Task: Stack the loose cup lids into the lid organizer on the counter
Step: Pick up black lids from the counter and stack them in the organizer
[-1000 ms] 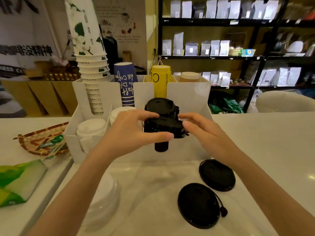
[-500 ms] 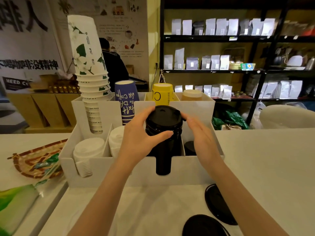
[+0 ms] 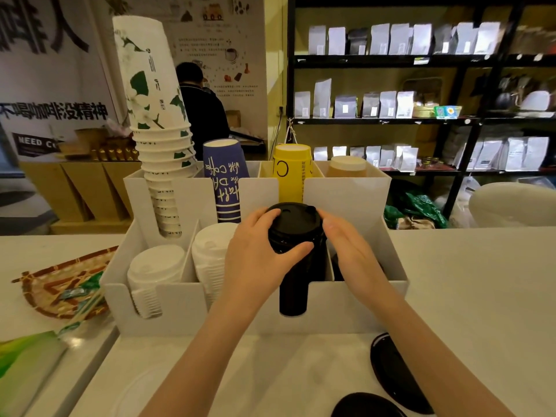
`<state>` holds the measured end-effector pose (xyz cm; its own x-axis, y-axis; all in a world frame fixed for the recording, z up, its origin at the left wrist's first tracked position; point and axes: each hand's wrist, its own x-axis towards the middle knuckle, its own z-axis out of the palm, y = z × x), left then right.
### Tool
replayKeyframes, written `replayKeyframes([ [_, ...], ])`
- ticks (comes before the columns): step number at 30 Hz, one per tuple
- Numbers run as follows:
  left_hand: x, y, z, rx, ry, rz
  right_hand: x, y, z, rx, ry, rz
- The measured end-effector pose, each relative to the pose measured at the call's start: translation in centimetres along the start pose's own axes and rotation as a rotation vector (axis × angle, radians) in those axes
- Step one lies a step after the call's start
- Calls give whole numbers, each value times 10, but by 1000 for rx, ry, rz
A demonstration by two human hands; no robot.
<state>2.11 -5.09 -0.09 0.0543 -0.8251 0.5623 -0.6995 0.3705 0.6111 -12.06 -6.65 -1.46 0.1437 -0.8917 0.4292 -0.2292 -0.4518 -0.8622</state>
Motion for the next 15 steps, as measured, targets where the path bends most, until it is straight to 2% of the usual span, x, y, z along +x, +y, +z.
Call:
replayKeyframes([
  [11, -9, 7, 8, 309, 52, 53, 3, 3, -3, -6, -49, 14],
  [15, -7, 6, 6, 219, 9, 30, 2, -3, -4, -44, -67, -2],
])
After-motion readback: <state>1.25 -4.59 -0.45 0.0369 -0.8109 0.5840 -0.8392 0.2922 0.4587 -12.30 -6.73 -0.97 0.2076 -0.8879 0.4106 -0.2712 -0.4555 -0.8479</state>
